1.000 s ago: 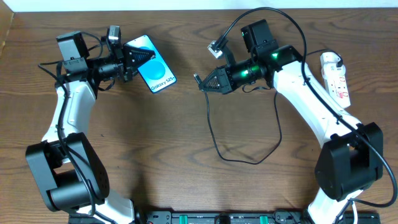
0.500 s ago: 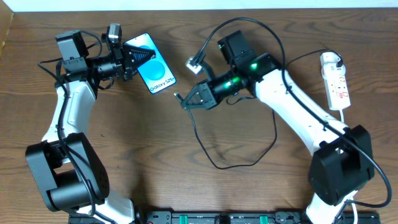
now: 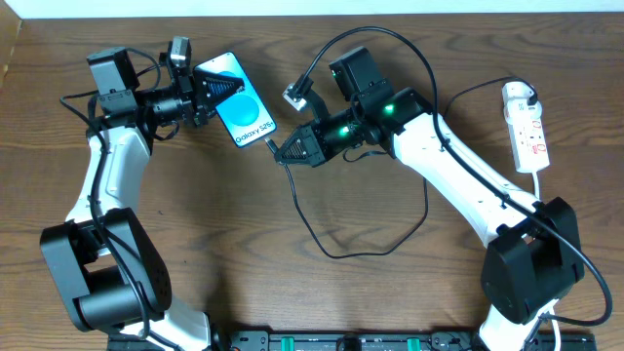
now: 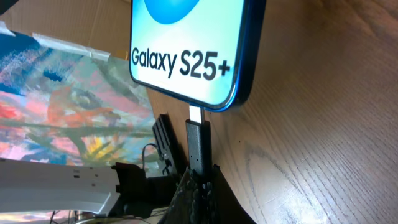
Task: Plug charger to phone and switch on socket
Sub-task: 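Push the plug into the phone's port with the right gripper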
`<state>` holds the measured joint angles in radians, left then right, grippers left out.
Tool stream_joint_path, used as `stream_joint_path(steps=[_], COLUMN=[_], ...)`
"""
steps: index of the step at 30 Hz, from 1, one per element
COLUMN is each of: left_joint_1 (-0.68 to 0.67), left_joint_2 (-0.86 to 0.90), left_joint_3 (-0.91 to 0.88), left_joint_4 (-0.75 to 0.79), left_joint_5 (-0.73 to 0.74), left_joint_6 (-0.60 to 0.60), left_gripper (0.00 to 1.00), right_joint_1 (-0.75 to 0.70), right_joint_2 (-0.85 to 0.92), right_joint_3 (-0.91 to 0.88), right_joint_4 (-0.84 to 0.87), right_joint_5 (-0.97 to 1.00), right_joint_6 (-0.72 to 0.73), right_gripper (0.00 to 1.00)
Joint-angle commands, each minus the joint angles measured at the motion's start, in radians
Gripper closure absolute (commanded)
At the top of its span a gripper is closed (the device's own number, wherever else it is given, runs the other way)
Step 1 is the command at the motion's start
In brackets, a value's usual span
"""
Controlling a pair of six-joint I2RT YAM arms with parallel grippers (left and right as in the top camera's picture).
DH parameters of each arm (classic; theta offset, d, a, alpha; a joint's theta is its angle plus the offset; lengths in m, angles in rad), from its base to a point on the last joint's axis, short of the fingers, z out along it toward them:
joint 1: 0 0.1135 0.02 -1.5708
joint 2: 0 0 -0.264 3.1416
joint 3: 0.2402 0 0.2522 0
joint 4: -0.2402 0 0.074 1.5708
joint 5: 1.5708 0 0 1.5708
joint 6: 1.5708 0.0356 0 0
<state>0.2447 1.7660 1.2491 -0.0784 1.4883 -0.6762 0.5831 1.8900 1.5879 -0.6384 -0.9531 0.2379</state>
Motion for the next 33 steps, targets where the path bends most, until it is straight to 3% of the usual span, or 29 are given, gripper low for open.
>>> stream_joint_path(steps=[1, 33], left_joint_1=[-0.013, -0.021], left_joint_2=[-0.02, -0.02], left_joint_3=[0.018, 0.018], left_joint_4=[0.005, 0.016], left_joint_5=[0.045, -0.016], left_joint_6=[0.024, 0.045], left_gripper=[0.93, 0.93], right_joint_1=[0.001, 0.008], right_joint_2=[-0.003, -0.003], right_joint_3=[0.002, 0.002], right_joint_4=[0.002, -0.048], right_joint_5=[-0.011, -0.056], right_joint_6=[0.02, -0.008], right_gripper=[0.99, 0.99])
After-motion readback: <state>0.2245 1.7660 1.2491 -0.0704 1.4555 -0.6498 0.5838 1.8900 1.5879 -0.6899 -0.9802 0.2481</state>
